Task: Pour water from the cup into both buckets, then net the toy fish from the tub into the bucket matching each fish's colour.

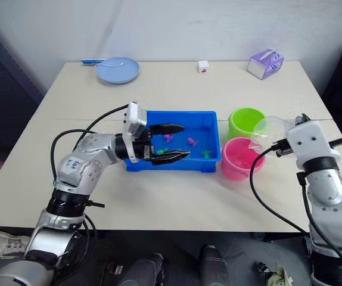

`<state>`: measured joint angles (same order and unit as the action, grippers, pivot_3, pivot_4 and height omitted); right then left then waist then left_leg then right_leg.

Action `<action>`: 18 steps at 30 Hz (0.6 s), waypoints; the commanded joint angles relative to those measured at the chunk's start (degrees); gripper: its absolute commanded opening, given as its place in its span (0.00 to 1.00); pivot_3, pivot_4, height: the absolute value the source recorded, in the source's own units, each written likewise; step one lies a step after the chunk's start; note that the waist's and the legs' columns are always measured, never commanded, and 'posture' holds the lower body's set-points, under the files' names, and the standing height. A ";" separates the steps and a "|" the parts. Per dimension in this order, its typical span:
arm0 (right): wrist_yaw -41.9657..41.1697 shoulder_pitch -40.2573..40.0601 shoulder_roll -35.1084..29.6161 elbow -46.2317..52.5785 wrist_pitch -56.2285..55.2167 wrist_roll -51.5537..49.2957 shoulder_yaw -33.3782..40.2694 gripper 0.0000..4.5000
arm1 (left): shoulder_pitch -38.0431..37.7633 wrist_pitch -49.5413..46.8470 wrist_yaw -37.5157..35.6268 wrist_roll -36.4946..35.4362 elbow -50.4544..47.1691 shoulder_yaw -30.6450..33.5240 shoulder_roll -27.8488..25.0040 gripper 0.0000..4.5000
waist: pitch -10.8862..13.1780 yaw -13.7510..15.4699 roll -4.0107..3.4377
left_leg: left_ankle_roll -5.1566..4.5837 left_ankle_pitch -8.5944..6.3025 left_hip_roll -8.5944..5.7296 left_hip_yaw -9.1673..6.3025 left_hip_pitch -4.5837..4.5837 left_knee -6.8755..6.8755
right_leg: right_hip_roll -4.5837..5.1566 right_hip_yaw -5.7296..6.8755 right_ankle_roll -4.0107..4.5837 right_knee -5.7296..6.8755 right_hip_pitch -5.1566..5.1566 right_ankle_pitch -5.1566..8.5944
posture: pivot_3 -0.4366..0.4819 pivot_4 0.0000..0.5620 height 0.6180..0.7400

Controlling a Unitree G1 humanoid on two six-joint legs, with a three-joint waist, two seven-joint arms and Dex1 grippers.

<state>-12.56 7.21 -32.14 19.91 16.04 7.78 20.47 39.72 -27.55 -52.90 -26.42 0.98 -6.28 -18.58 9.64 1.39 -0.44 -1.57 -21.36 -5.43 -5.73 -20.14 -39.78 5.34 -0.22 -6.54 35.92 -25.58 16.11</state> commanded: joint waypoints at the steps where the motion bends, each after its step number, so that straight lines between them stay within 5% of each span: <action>1: -0.53 2.01 0.32 1.30 3.66 -4.75 4.45 0.16 | 1.68 1.97 0.54 0.97 0.72 0.01 0.92 1.00 | 0.00 -0.05 0.00 | 0.00 0.00 0.00 0.00 0.00 0.01 | 0.00 0.00 0.00 0.00 0.00 0.00 | 0.48 0.27 1.00; 9: 1.21 11.35 2.62 -3.63 14.38 -16.02 10.42 0.16 | 4.68 4.91 3.18 3.50 6.43 0.45 3.93 1.00 | 0.00 -0.20 -0.01 | 0.00 0.00 0.02 0.00 0.00 0.00 | 0.00 -0.01 -0.01 0.02 -0.01 0.00 | 0.48 0.27 1.00; 18: 4.69 24.48 -5.11 -22.83 5.95 -6.89 0.35 0.16 | 6.72 7.40 3.84 4.87 10.79 0.84 5.25 1.00 | 0.00 -0.31 -0.01 | -0.03 0.02 -0.04 0.05 -0.02 -0.01 | 0.05 -0.01 -0.01 0.04 -0.06 -0.01 | 0.48 0.27 1.00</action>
<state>-8.82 29.30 -35.19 -1.36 26.06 -1.63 22.21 44.79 -21.47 -49.21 -21.78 12.23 -6.23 -13.64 9.63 1.07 -0.45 -1.60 -21.35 -5.46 -5.67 -20.18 -39.78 5.39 -0.23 -6.55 35.96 -25.67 16.10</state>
